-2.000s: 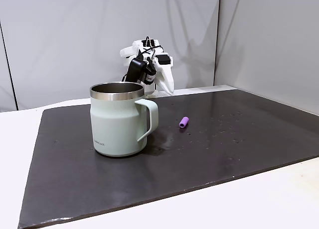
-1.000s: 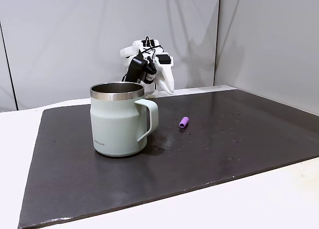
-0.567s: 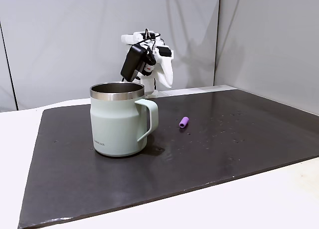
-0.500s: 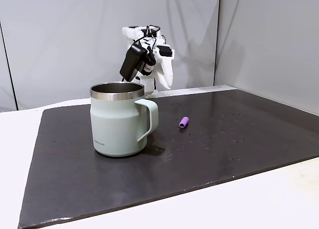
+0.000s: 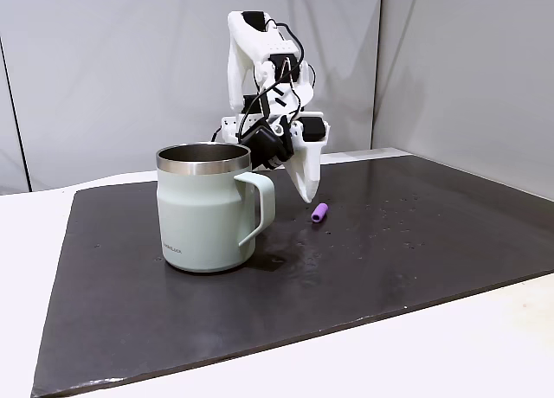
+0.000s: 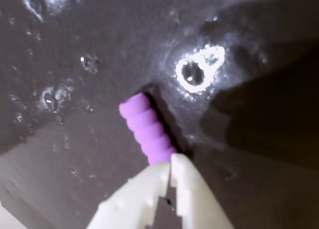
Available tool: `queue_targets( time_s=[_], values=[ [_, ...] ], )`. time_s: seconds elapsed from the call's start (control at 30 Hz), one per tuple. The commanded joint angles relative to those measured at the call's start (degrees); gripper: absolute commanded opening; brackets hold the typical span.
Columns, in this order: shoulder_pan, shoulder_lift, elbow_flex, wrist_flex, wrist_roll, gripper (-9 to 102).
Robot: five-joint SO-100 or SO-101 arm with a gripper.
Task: Grasp a pengrip and put it in the cup.
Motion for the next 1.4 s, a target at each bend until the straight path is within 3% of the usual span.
queue_targets(
  time_s=[0.0, 0.47, 0.87, 1.37],
  values=[
    [-1.8, -0.2, -3.8, -0.8, -1.4, 1],
    [-2.6, -1.2, -5.9, 3.0, -4.3, 24],
    [3.0, -7.4, -13.0, 8.8, -6.0, 24],
    [0.5, -12.9, -19.6, 16.6, -7.8, 20]
  ],
)
